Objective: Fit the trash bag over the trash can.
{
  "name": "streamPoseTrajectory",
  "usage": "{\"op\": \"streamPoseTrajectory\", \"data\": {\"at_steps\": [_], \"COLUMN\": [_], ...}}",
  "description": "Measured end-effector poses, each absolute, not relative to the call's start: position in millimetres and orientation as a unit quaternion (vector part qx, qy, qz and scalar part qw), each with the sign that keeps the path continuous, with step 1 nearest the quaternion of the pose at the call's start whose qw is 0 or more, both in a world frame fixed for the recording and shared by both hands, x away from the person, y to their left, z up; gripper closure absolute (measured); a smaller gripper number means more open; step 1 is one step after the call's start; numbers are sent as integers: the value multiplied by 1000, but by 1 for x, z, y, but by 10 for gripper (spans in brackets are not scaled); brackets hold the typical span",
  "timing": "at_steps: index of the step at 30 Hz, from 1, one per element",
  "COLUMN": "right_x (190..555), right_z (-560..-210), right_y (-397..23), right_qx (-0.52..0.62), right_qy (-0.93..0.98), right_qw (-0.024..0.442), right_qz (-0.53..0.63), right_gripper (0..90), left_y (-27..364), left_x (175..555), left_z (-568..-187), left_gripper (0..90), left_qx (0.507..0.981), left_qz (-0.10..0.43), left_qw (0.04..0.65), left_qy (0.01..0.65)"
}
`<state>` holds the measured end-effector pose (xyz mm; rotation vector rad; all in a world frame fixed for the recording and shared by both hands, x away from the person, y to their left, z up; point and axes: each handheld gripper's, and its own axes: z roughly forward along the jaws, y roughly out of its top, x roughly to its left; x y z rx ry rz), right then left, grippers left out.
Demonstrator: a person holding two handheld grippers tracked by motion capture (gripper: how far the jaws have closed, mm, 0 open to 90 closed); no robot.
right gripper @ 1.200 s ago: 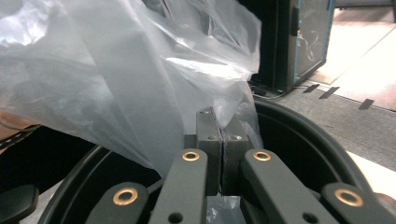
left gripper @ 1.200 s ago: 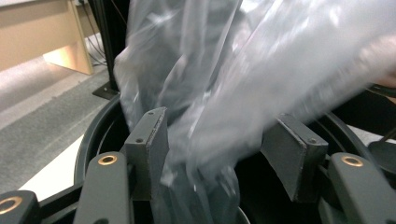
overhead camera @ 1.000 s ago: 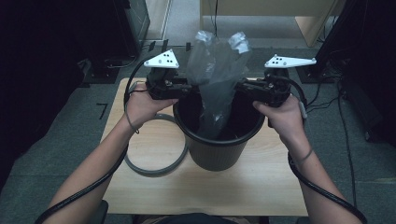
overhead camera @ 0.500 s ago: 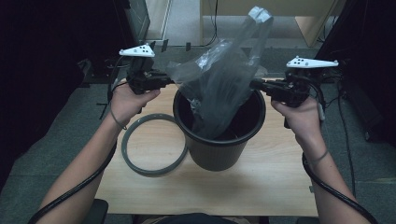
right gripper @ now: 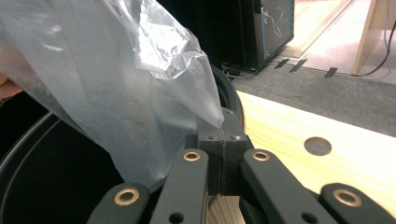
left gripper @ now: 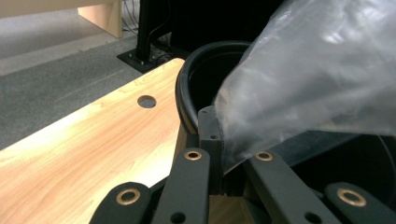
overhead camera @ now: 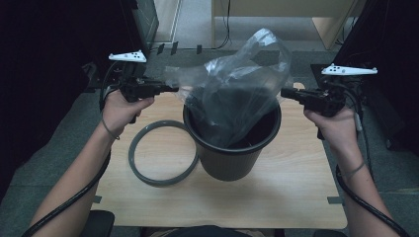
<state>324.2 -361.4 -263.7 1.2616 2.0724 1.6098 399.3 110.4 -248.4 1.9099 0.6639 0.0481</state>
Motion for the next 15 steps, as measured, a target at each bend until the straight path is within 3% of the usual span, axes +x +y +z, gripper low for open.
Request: {"op": "streamPoseTrajectory", "data": {"at_steps": [10, 15], "right_x": [321, 321], "right_z": [-272, -272], "right_y": [-374, -372], "right_qx": [439, 425], "right_qy": [712, 715], "right_qw": [107, 103], "right_qz": [538, 545], "right_gripper": [900, 806], "left_y": [113, 109], "left_x": [403, 403], "left_z": [-258, -256], "left_gripper": [892, 719], "left_qx": [797, 801], "left_qz": [2, 0], "left_qw": [530, 533], "left_qy": [288, 273]}}
